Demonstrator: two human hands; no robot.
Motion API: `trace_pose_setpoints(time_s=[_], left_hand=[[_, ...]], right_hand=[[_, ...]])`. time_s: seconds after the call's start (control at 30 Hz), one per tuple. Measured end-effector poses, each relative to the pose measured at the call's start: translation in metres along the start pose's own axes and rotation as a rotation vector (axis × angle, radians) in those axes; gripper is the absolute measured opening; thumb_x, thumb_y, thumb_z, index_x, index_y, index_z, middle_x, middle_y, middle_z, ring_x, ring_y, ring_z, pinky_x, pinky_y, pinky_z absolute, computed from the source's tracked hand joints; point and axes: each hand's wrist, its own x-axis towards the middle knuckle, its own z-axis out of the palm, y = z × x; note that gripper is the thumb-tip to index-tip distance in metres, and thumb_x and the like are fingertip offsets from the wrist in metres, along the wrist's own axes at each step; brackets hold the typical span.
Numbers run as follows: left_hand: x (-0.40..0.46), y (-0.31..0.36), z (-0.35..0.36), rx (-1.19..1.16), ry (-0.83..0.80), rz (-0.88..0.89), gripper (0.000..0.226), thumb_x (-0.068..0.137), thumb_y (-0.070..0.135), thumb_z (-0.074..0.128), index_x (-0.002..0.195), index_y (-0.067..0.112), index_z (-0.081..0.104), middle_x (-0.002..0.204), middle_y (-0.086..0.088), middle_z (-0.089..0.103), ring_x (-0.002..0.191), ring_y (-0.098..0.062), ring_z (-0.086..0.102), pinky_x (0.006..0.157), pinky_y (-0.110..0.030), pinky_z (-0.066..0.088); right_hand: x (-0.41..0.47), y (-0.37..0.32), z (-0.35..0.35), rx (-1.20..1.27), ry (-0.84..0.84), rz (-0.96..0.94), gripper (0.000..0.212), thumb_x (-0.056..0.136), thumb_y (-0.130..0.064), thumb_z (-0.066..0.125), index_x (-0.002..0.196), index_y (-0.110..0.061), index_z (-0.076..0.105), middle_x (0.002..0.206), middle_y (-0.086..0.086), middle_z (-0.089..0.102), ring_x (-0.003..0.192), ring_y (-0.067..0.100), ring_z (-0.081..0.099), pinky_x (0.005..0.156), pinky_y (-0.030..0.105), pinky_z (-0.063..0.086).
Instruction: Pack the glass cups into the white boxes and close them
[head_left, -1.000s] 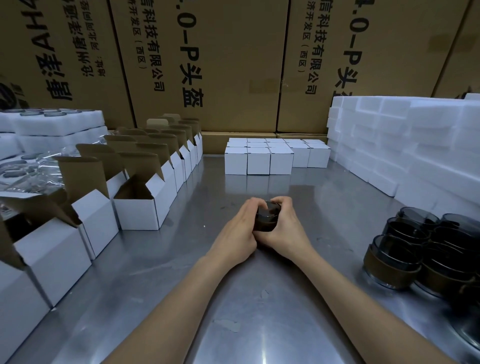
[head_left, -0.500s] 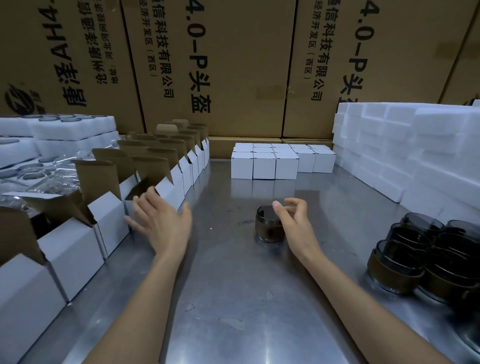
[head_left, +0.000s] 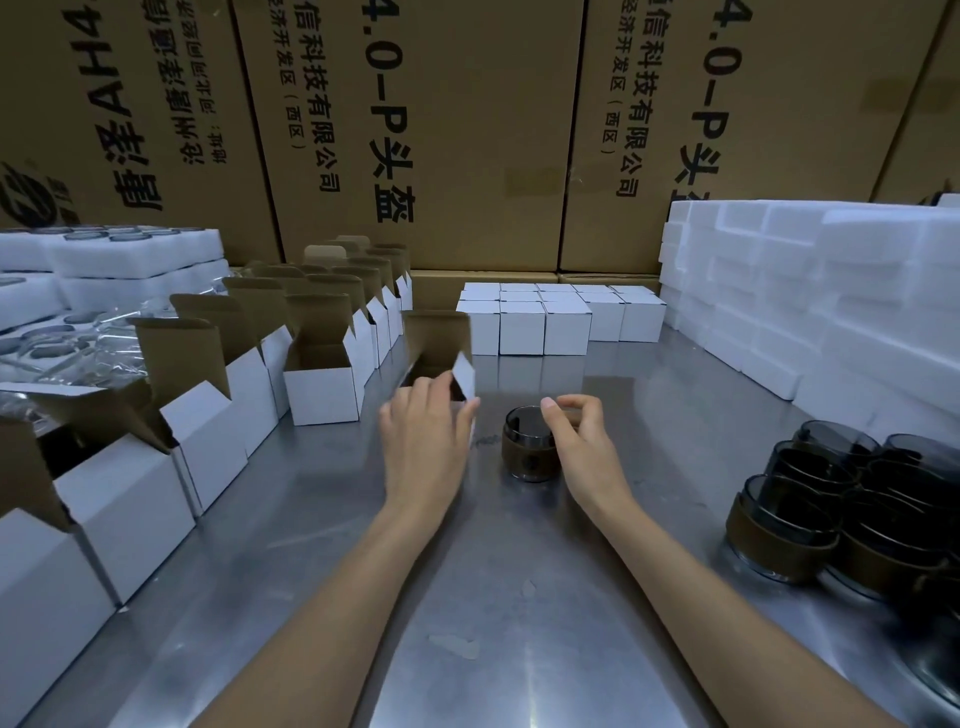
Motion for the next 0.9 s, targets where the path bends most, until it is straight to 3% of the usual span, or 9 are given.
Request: trace_pose_setpoints(time_s=[0.13,0.3,0.47,0.57,0.67,0.73,0.8,0.9], left_hand=[[-0.004,0.016,0.002,-0.228,-0.016,0.056,0.04,0.102,0.025,0.038,0.139,0.013,0.045,0.131,-0.002,0.053,0.121,-0.019,0.046,0.096,-0.031,0.039],[-0.008,0.023,0.0,-0.231,-0.014,0.11,0.038,0.101,0.019,0.042,0.139,0.014,0.047,0.139,-0.001,0.052,0.127,-0.018,0.048,0.098,-0.03,0.044],[-0.008,0.029,-0.001,-0.247,0.02,0.155,0.028,0.096,0.019,0.057,0.123,0.015,0.064,0.117,0.003,0.067,0.105,-0.016,0.062,0.08,-0.021,0.044],[-0.01,0.034,-0.005,-0.261,0.041,0.176,0.029,0.095,0.021,0.06,0.122,0.016,0.064,0.117,0.004,0.068,0.1,-0.016,0.065,0.077,-0.026,0.052],[-0.01,0.038,-0.012,-0.246,0.219,0.296,0.022,0.091,0.014,0.064,0.112,0.015,0.068,0.114,0.005,0.067,0.092,-0.015,0.067,0.066,-0.032,0.057],[-0.006,0.034,-0.013,-0.243,0.368,0.377,0.022,0.088,0.013,0.066,0.11,0.012,0.067,0.111,0.0,0.065,0.094,-0.016,0.063,0.071,-0.028,0.054],[-0.001,0.029,-0.012,-0.363,0.357,0.236,0.039,0.086,0.022,0.067,0.122,0.012,0.057,0.12,-0.003,0.058,0.106,-0.018,0.055,0.088,-0.028,0.048],[0.001,0.023,-0.005,-0.695,0.041,-0.215,0.064,0.087,0.041,0.066,0.142,0.022,0.039,0.141,0.005,0.046,0.128,-0.013,0.045,0.103,-0.028,0.04]], right_hand=[[0.0,0.0,0.0,-0.026,0.001,-0.003,0.033,0.094,-0.046,0.049,0.117,-0.022,0.048,0.108,-0.009,0.057,0.1,0.008,0.052,0.083,0.024,0.033],[-0.001,-0.001,0.0,-0.079,0.024,-0.005,0.031,0.092,-0.045,0.052,0.112,-0.023,0.049,0.101,-0.011,0.057,0.1,0.013,0.053,0.083,0.028,0.039],[-0.003,-0.006,-0.005,-0.217,0.079,-0.032,0.024,0.087,-0.045,0.058,0.102,-0.027,0.06,0.097,-0.012,0.062,0.098,0.013,0.057,0.081,0.031,0.046],[-0.004,-0.011,-0.01,-0.354,0.153,-0.071,0.039,0.085,-0.057,0.051,0.105,-0.027,0.065,0.109,-0.009,0.064,0.105,0.015,0.058,0.09,0.037,0.048],[-0.006,-0.019,-0.01,-0.465,0.19,-0.143,0.057,0.082,-0.069,0.044,0.116,-0.027,0.064,0.119,-0.011,0.061,0.113,0.014,0.055,0.086,0.031,0.041],[-0.008,-0.022,-0.007,-0.531,0.178,-0.191,0.065,0.08,-0.074,0.041,0.118,-0.027,0.063,0.121,-0.009,0.06,0.116,0.015,0.054,0.088,0.032,0.041],[-0.009,-0.024,-0.004,-0.591,0.18,-0.23,0.069,0.078,-0.076,0.04,0.117,-0.025,0.065,0.119,-0.007,0.063,0.114,0.016,0.055,0.091,0.034,0.042],[-0.008,-0.026,0.0,-0.601,0.18,-0.199,0.064,0.077,-0.079,0.039,0.102,-0.029,0.071,0.109,-0.009,0.066,0.105,0.015,0.059,0.082,0.032,0.045]])
